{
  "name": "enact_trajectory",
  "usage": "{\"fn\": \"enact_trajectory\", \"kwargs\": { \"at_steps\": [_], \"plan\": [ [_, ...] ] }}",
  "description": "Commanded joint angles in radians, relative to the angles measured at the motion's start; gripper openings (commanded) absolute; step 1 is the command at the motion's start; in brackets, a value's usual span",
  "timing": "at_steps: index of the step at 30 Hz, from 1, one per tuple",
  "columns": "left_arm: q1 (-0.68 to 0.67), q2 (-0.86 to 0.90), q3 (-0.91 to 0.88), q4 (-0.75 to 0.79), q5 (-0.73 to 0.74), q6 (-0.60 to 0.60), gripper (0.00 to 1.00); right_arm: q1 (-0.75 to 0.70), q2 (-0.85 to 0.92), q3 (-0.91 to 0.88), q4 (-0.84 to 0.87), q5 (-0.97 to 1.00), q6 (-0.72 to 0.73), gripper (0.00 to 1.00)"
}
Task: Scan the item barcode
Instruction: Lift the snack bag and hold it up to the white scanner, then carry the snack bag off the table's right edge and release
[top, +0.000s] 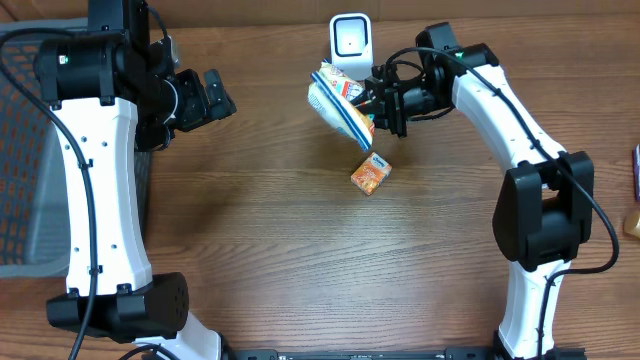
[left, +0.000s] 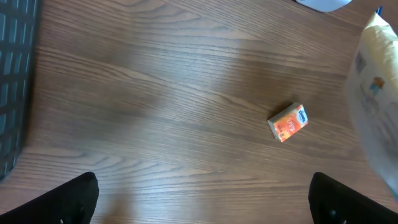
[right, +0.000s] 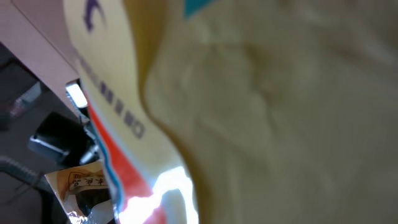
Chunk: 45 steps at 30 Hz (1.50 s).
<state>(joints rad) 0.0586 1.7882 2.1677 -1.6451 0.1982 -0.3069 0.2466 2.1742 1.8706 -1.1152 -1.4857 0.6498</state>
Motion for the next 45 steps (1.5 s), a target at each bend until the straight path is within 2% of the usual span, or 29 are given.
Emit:
{"fn": "enact_trajectory", "kwargs": {
  "at_steps": [1,6,12,19,21,23,25,27,29,30,40,45],
  "plan": [
    [-0.007,0.011,-0.002,0.004,0.001,0.015,1.0,-0.008,-0.048,0.028,0.006,-0.084,0.036,0.04],
    [-0.007,0.011,-0.002,0.004,0.002,0.015,1.0,-0.008,-0.048,0.028,0.019,-0.084,0.033,0.04],
    [-0.007,0.011,-0.002,0.004,0.001,0.015,1.0,-0.009,-0.048,0.028,0.079,-0.085,-0.076,0.04],
    [-0.007,0.011,-0.002,0.012,0.001,0.015,1.0,-0.039,-0.048,0.028,0.126,-0.084,-0.074,0.04],
    [-0.007,0.011,-0.002,0.012,0.001,0.015,1.0,-0.051,-0.048,0.028,0.212,-0.066,-0.074,0.04],
    [-0.007,0.011,-0.002,0.012,0.001,0.015,1.0,-0.052,-0.048,0.028,0.267,0.05,-0.056,0.04],
    [-0.007,0.011,-0.002,0.012,0.001,0.015,1.0,-0.052,-0.048,0.029,0.273,0.391,0.067,0.04],
    [-0.007,0.011,-0.002,0.012,0.001,0.015,1.0,-0.045,-0.048,0.029,0.286,0.634,0.123,0.04],
    [-0.007,0.011,-0.002,0.012,0.001,0.015,1.0,-0.038,-0.048,0.029,0.314,0.788,0.145,0.04],
    [-0.007,0.011,-0.002,0.012,0.001,0.015,1.0,-0.027,-0.048,0.029,0.371,0.906,0.154,0.04],
    [-0.007,0.011,-0.002,0.012,0.001,0.015,1.0,0.113,-0.021,0.029,0.784,1.203,0.283,0.04],
    [-0.007,0.011,-0.002,0.012,0.001,0.015,1.0,0.165,0.024,0.029,0.805,1.289,0.286,0.04]
  ]
}}
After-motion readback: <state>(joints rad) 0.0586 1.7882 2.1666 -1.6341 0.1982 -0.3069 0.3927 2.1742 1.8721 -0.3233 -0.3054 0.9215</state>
